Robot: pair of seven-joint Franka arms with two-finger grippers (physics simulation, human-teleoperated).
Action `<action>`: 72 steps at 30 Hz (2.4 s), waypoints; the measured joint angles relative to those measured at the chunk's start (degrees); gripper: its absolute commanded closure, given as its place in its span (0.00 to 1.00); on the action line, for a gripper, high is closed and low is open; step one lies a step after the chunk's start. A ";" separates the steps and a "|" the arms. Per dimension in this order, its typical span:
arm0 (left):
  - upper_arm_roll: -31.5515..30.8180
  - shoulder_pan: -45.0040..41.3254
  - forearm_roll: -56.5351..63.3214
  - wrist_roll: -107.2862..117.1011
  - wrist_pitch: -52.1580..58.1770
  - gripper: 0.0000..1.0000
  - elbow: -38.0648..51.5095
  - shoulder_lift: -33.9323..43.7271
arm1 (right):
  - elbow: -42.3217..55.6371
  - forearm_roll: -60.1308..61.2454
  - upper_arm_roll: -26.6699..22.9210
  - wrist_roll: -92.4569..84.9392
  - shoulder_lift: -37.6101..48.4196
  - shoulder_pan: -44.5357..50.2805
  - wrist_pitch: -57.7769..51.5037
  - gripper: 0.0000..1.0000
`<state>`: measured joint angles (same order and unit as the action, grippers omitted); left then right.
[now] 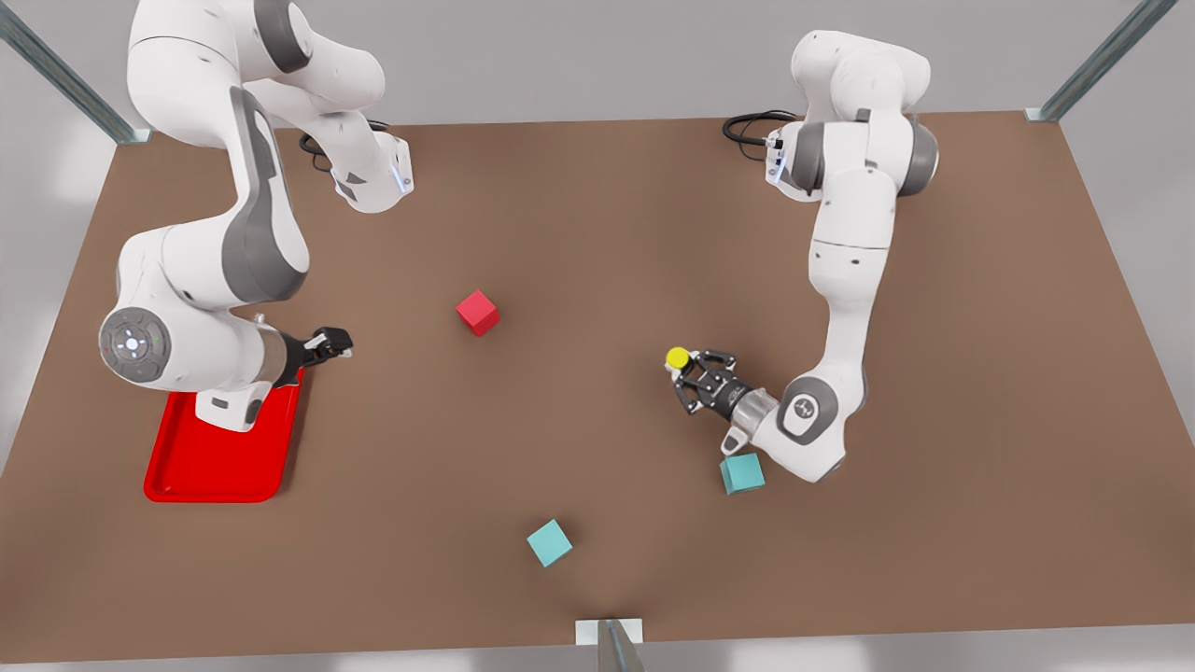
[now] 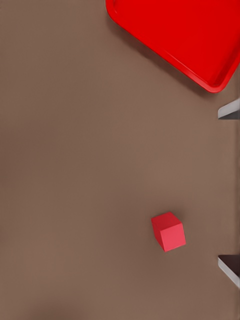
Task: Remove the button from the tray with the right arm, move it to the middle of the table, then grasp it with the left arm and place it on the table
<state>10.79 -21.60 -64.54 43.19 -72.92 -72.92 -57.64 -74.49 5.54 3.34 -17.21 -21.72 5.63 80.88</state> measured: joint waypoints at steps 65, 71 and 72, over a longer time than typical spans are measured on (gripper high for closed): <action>-0.11 -6.22 24.71 -24.29 13.51 0.00 -6.58 -1.58 | 0.99 -2.21 -0.28 -0.03 -1.73 1.15 0.02 0.00; -0.07 -5.93 24.70 -22.82 13.90 0.00 -5.80 -1.52 | 1.00 -2.23 -0.30 -0.03 -1.73 1.16 0.02 0.00; -0.07 -5.92 24.64 -22.59 14.23 0.00 -5.26 -1.51 | 1.01 -2.24 -0.32 -0.03 -1.73 1.15 0.02 0.00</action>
<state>10.73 -27.52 -39.90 20.61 -58.69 -78.18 -59.15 -73.48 3.31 3.01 -17.23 -23.45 6.78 80.90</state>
